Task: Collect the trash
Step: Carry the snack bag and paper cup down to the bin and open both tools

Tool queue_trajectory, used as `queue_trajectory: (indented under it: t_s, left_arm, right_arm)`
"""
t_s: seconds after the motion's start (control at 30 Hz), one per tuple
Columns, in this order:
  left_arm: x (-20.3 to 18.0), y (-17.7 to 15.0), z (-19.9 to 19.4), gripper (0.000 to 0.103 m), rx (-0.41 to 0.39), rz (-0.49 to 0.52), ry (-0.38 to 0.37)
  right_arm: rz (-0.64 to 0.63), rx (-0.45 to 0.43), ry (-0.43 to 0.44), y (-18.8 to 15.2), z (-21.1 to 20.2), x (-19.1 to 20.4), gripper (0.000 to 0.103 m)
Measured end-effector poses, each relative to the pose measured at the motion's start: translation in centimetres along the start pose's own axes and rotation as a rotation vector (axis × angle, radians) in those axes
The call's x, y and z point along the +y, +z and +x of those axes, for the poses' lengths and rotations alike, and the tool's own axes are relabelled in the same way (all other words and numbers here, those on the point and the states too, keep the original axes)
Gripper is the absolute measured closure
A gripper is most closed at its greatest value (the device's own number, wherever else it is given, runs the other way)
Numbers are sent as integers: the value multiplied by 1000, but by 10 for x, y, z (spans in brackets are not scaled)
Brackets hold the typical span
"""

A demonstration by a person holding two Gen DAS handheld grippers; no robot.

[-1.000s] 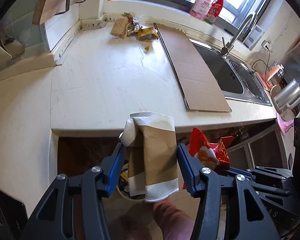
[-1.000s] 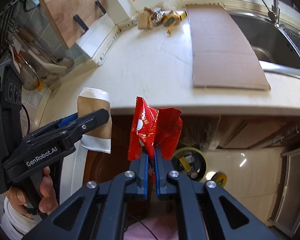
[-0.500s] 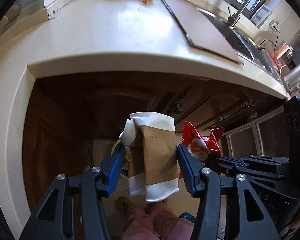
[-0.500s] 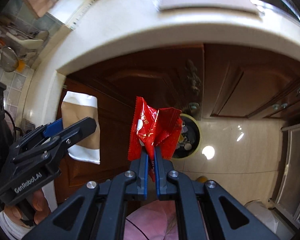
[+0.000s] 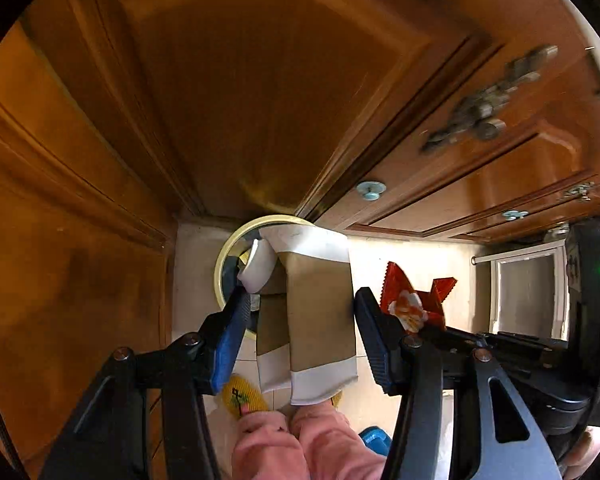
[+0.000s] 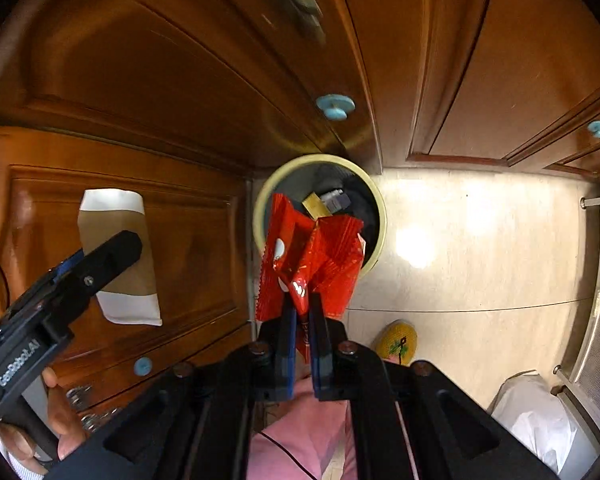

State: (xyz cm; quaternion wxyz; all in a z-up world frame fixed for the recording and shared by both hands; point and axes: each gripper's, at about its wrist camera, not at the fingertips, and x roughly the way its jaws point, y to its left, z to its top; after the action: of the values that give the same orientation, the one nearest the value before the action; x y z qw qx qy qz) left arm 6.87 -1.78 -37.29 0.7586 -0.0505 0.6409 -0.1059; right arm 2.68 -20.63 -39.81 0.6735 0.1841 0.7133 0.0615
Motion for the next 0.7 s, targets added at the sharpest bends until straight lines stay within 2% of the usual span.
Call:
queue_trajectory:
  t_s: [0.23,0.27,0.4,0.5,0.57,0.7]
  left_arm:
    - [8,1,53,49,35,-8,12]
    - [7,0,57,47,35,-10,16]
    - [17,5,60,26,31,-13,51]
    - [22,4,59,24,26,-23,79]
    - [27,3,53,23,22,-30,87]
    - [39,3,37,23,16,-34,112]
  right_arm:
    - [2,20,-7,23,51,-7,94]
    - [0,22,-4,26,56,-6,94]
    - [-25,31,-22,32,70,-2,93]
    - [-30,51,-19,37,74,5,81]
    - [-40,53,-25,38,70,10,62]
    - [-40,47,-23,39,63,20,59]
